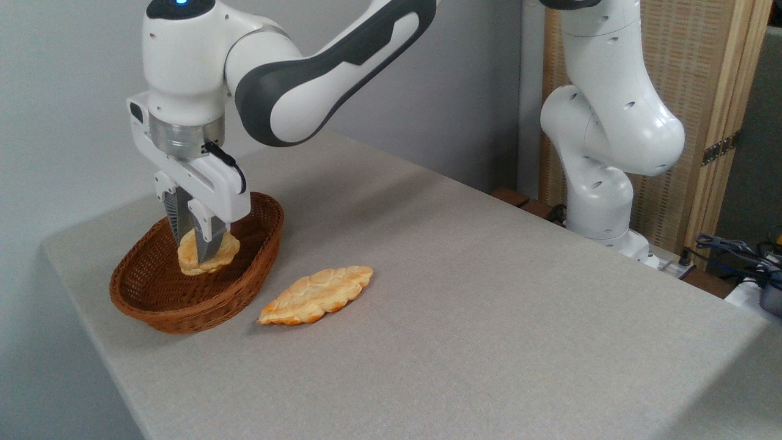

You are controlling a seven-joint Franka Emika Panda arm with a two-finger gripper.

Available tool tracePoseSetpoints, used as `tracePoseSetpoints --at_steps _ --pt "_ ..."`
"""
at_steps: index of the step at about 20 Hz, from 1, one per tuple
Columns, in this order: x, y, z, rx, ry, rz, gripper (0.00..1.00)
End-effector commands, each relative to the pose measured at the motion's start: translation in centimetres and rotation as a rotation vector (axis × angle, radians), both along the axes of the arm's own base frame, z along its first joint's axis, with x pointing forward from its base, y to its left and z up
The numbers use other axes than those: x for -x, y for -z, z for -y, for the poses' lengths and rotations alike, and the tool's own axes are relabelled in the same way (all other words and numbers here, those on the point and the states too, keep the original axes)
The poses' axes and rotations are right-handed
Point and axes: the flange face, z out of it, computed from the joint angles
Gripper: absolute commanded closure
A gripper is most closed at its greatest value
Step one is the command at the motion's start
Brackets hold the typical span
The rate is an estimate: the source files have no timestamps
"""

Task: Put bread into the basket
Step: 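Open the gripper to release the bread and raise it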

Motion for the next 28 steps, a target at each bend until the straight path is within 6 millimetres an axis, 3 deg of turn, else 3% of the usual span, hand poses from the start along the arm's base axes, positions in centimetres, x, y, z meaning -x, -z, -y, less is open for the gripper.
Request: tracePoseSetpoints --at_steps 1,9,13,16,22,28 --pt "-0.4 -0.8 0.2 0.015 -0.018 0.011 0.0" --pt "-0.4 -1.1 0.0 0.013 -0.019 0.016 0.0" --pt "-0.4 -2.4 -1.7 0.001 -0.034 0.028 0.0" --pt "-0.1 -4.8 -6.0 -0.122 -0.043 0.058 0.0" --pt "1.1 -5.4 -9.8 -0.266 0.031 -0.006 0.0" --pt "2.2 -6.0 -16.0 -0.309 0.177 -0.068 0.0"
